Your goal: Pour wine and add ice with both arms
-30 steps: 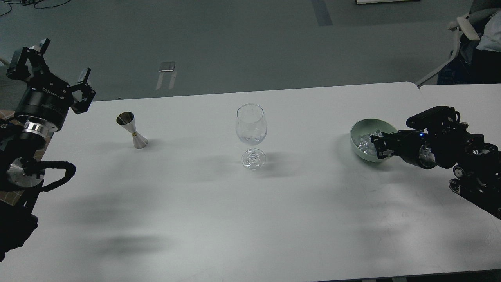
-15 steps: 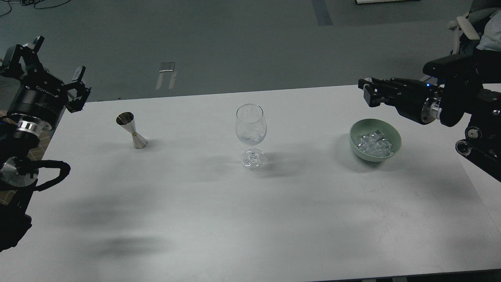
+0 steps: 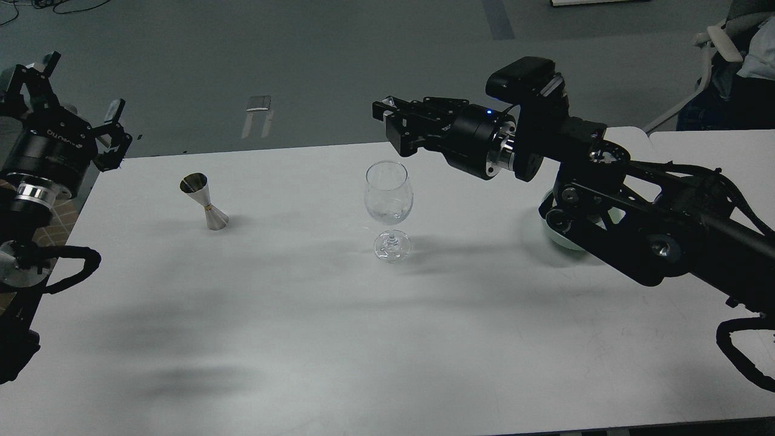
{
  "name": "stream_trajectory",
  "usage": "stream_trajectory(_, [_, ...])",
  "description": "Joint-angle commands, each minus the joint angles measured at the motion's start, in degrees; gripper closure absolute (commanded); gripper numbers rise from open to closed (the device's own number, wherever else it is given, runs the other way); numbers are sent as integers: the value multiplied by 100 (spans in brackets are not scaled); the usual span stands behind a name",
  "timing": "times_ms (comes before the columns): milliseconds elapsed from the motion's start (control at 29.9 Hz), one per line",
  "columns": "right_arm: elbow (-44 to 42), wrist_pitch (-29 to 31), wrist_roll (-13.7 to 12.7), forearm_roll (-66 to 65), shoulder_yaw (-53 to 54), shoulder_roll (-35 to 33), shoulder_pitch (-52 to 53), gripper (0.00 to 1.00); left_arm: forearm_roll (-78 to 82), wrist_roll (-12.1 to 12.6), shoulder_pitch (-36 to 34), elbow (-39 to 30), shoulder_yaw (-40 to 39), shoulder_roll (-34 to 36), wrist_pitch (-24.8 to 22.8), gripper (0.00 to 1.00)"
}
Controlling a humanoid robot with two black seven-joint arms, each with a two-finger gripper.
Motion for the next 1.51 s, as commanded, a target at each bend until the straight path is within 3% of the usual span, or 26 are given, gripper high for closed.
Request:
stream_trajectory(0, [-41,0,-2,-120,-89,51,-9,100,0,0,7,3,-11,127,-25,2])
stream_trajectory(1204, [100,17,-2,-120,-511,-266,-150,100,0,9,34,-15,-2,154,19,2])
stream_trajectory(1238, [99,0,-2,-120,-511,-265,-150,98,0,9,34,-15,-2,154,19,2])
stream_trajectory(1305, [99,-18,-2,-120,-493,-248,-141,79,0,9,25,-15,-11,154,37,2])
stream_trajectory(1338, [99,-18,-2,-120,-484,-248,-141,74,0,9,25,-15,-2,154,37,2])
stream_trajectory(1472, [108,-18,-2,-111,-467,-248,-132,65,0,9,34,-15,-2,145,37,2])
